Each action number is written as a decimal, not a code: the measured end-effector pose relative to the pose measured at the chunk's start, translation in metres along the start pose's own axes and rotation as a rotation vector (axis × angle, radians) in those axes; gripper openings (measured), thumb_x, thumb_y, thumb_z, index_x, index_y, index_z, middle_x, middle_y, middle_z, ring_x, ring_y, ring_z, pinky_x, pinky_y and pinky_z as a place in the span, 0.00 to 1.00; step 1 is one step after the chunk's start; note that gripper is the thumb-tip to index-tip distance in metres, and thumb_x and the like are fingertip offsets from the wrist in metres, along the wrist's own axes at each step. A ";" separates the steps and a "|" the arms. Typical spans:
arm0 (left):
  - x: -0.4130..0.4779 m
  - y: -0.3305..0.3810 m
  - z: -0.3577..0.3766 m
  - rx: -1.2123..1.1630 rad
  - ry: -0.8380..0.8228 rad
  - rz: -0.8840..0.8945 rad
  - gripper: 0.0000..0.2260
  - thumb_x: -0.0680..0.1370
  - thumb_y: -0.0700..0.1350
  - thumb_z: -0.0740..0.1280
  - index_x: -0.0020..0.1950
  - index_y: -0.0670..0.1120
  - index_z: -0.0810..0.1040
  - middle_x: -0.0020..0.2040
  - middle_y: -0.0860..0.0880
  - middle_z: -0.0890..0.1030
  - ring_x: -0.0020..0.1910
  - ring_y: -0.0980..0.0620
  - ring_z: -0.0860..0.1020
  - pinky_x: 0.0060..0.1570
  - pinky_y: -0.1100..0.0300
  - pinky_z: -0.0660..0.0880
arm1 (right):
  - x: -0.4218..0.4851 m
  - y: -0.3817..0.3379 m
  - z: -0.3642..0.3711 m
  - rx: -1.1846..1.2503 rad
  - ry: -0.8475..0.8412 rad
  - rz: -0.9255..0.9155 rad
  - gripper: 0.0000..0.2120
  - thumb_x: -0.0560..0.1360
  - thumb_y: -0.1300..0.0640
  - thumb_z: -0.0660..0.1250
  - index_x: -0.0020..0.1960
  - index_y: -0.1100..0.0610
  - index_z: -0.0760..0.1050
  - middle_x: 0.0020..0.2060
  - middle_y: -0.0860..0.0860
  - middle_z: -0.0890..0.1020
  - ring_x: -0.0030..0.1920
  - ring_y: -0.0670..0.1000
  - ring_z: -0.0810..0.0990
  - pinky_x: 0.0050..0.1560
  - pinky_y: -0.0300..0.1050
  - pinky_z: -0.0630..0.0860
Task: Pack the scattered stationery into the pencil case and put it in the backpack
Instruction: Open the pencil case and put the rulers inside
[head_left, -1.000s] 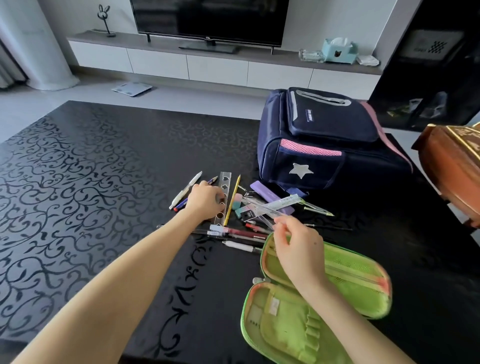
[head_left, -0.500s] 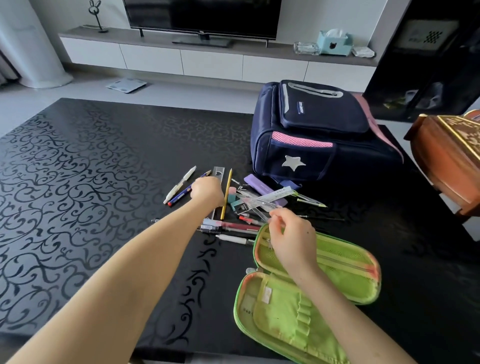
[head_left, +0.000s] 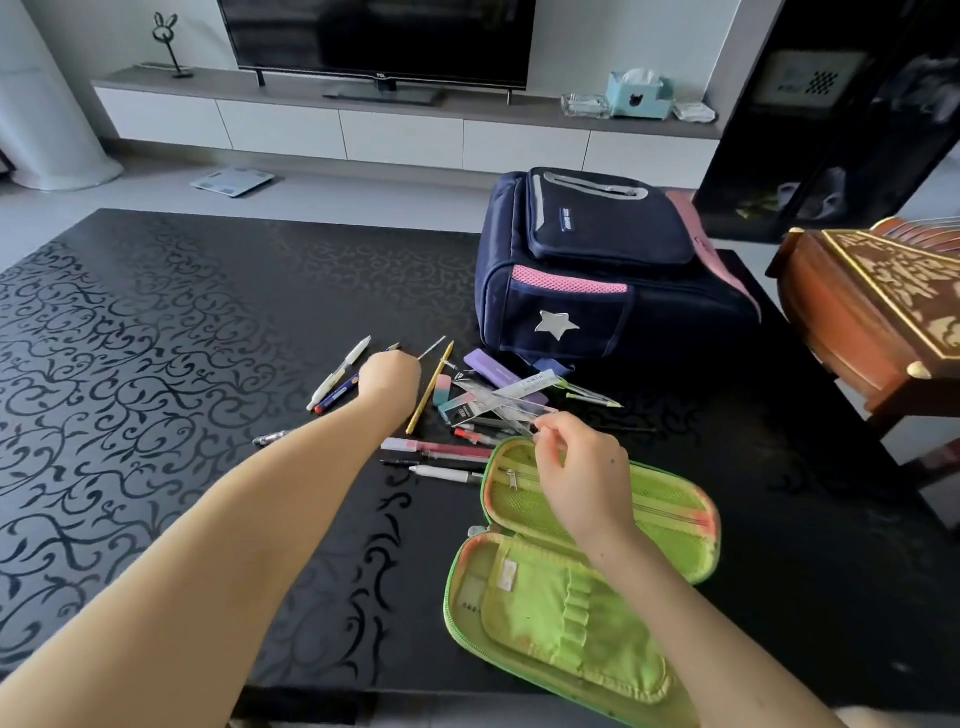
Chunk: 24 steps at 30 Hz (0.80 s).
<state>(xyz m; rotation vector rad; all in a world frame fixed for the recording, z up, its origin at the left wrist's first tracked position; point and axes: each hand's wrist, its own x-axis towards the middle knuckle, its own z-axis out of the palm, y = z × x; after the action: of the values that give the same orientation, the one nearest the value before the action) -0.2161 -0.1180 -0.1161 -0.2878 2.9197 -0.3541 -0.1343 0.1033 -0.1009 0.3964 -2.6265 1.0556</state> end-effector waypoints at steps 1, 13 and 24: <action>-0.003 -0.006 -0.002 -0.015 0.031 -0.008 0.10 0.73 0.32 0.63 0.51 0.41 0.78 0.51 0.46 0.82 0.50 0.46 0.80 0.40 0.58 0.75 | -0.001 0.000 -0.004 0.006 0.002 0.009 0.10 0.77 0.62 0.61 0.52 0.61 0.80 0.38 0.54 0.85 0.24 0.39 0.65 0.29 0.44 0.72; -0.063 -0.033 -0.030 -0.660 0.485 0.125 0.09 0.77 0.36 0.60 0.51 0.39 0.80 0.48 0.40 0.82 0.47 0.39 0.78 0.45 0.53 0.73 | -0.094 0.024 -0.076 -0.059 -0.086 -0.118 0.10 0.77 0.55 0.63 0.52 0.55 0.81 0.38 0.46 0.85 0.32 0.48 0.83 0.33 0.45 0.78; -0.197 0.043 0.016 -0.506 0.481 0.572 0.11 0.69 0.33 0.67 0.47 0.43 0.71 0.34 0.45 0.76 0.34 0.43 0.75 0.28 0.53 0.74 | -0.155 0.062 -0.115 0.026 0.209 0.187 0.06 0.74 0.62 0.68 0.42 0.53 0.80 0.32 0.45 0.84 0.37 0.46 0.82 0.38 0.34 0.75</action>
<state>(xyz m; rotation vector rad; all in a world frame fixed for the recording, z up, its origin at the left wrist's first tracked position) -0.0305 -0.0381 -0.1105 0.6531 3.3173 0.4693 0.0045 0.2499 -0.1160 0.0418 -2.5008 1.1219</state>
